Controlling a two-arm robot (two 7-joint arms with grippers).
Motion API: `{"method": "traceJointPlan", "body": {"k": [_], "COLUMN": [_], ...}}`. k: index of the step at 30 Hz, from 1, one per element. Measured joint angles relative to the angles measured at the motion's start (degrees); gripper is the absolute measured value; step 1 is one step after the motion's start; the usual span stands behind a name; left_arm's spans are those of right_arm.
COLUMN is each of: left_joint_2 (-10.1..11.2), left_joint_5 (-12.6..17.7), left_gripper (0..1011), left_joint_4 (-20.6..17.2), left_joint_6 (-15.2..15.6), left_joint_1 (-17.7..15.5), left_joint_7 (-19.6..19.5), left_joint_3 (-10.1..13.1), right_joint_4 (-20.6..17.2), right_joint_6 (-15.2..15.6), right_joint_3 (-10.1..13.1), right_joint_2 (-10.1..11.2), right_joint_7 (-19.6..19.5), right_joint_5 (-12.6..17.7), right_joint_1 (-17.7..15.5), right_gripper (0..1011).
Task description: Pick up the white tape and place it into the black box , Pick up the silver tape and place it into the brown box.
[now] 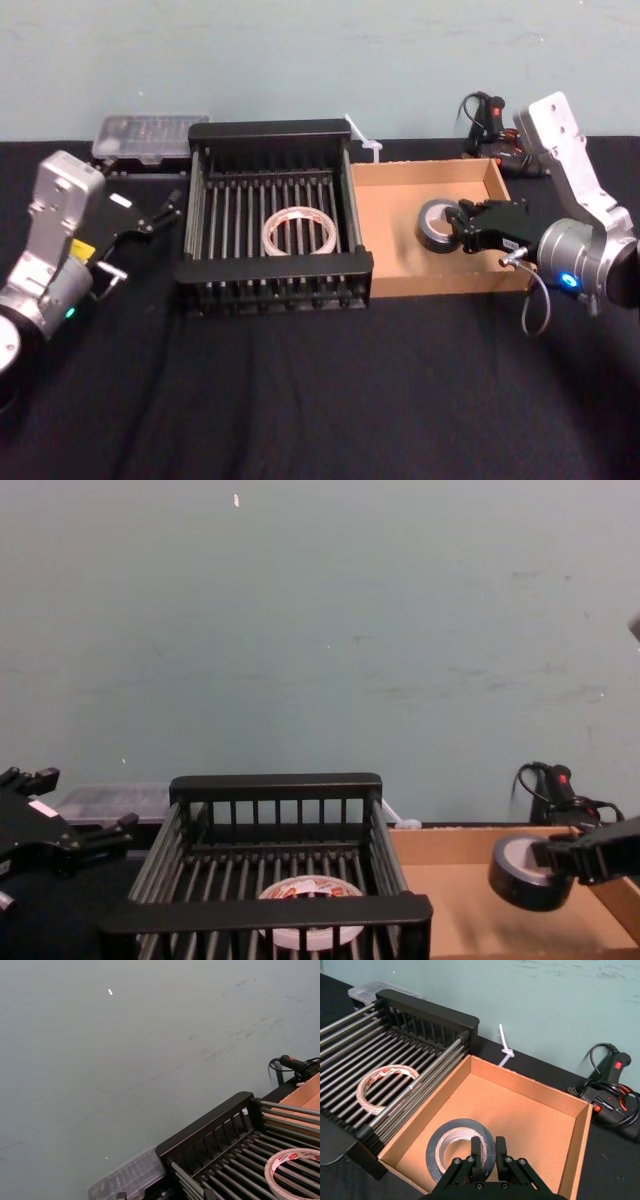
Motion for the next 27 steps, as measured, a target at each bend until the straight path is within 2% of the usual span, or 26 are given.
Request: {"method": "traceJointPlan", "body": {"k": [20, 27], "left_joint_2": [0.0, 0.0], "left_joint_5": [0.0, 0.0], "left_gripper": [1001, 1001], "left_joint_4": [0.0, 0.0], "left_joint_6": [0.0, 0.0], "left_joint_1": [0.0, 0.0], "left_joint_7": [0.0, 0.0], "left_joint_3": [0.01, 0.0], "right_joint_4": [-0.38, -0.42], "right_joint_6": [-0.02, -0.04], "right_joint_3": [-0.18, -0.22], "right_joint_2": [0.37, 0.4], "right_joint_7": [0.33, 0.35], "right_joint_5": [0.13, 0.16], "right_joint_1": [-0.11, -0.14], "right_gripper": [178, 346]}}
